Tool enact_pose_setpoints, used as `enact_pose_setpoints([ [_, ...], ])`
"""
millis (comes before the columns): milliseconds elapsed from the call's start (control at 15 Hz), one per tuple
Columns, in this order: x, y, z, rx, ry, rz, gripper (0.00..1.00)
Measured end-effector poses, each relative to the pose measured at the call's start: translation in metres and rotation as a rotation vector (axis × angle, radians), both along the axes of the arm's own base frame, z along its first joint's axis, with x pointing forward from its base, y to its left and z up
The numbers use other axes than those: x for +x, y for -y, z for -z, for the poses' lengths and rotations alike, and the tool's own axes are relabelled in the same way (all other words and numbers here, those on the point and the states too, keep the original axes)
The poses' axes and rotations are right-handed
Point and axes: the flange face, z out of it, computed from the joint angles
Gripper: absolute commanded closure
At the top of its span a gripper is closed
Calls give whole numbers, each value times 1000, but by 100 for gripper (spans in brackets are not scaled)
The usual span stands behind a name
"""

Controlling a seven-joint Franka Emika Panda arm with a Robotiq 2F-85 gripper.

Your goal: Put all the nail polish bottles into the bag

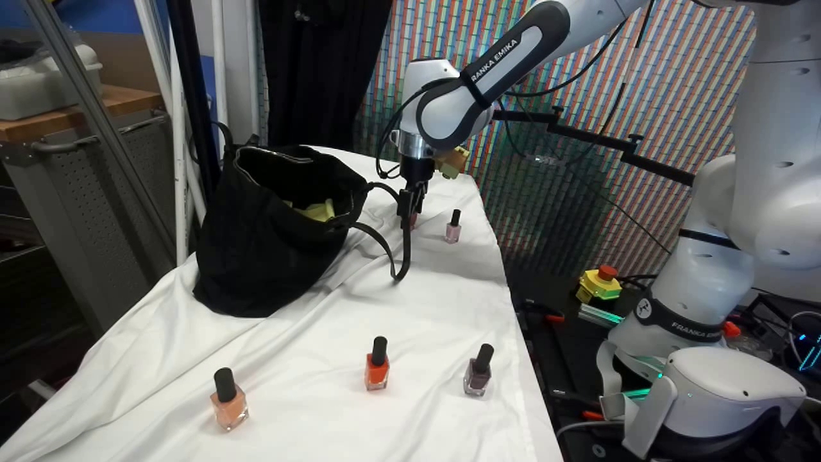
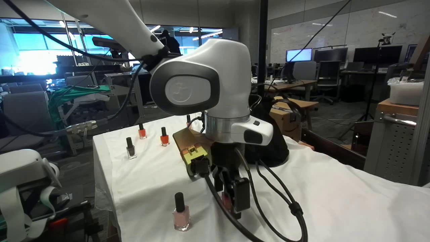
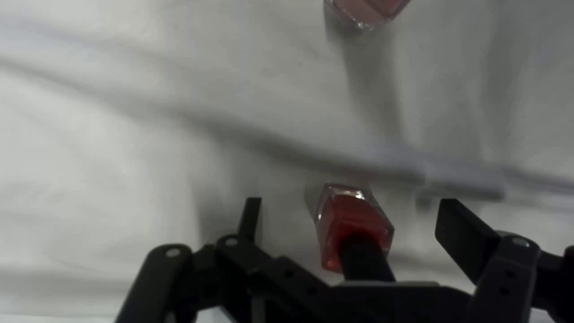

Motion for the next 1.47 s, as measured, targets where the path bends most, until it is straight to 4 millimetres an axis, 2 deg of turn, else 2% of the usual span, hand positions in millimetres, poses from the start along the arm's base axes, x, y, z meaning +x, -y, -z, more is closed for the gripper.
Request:
enact_pose_setpoints([
  [800, 0, 0, 0, 0, -1, 0, 0],
  [867, 0, 0, 0, 0, -1, 0, 5],
  [933, 0, 0, 0, 1, -1, 0, 19],
  [1000, 0, 0, 0, 1, -2, 0, 29],
  [1067, 0, 0, 0, 1, -2, 0, 29],
  [1467, 0, 0, 0, 2, -5, 0, 71],
])
